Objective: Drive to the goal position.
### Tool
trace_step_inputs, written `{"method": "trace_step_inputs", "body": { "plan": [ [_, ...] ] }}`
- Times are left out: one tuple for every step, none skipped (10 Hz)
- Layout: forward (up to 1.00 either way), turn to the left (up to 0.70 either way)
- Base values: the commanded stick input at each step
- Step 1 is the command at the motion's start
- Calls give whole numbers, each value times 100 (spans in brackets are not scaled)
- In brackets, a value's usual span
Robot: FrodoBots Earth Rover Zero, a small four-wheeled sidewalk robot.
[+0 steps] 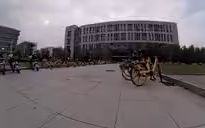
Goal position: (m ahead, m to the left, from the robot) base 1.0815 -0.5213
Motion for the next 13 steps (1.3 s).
{"method": "trace_step_inputs", "body": {
  "plan": [
    [70,14],
    [70,14],
    [70,14],
    [70,14],
    [70,14],
    [70,13],
    [70,13],
    [0,0],
    [0,0],
    [0,10],
    [0,56],
    [0,70],
    [0,70]
  ]
}}
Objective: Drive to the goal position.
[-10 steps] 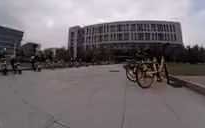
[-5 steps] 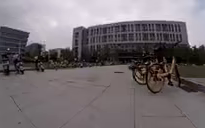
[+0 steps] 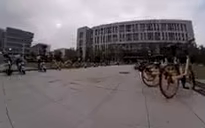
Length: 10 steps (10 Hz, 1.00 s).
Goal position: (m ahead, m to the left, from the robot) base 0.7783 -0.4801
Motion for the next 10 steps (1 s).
{"method": "trace_step_inputs", "body": {
  "plan": [
    [0,70],
    [0,70],
    [0,70],
    [0,70],
    [0,70],
    [0,70],
    [0,70],
    [0,70],
    [0,70],
    [0,70]
  ]
}}
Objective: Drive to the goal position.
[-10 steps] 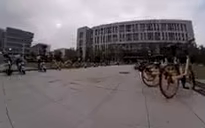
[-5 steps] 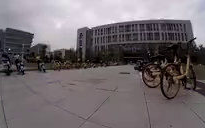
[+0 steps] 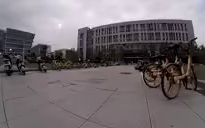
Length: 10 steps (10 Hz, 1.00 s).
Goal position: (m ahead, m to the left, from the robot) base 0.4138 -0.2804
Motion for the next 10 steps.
{"method": "trace_step_inputs", "body": {
  "plan": [
    [0,70],
    [0,70],
    [0,70],
    [0,70],
    [0,70],
    [0,70],
    [0,70],
    [0,70],
    [0,70],
    [0,70]
  ]
}}
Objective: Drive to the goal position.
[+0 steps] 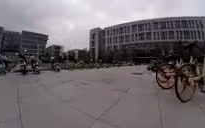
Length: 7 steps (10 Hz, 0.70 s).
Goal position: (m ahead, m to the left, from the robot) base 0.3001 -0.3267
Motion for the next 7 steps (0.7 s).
{"method": "trace_step_inputs", "body": {
  "plan": [
    [0,70],
    [0,70],
    [0,70],
    [0,70],
    [0,70],
    [0,70],
    [0,70]
  ]
}}
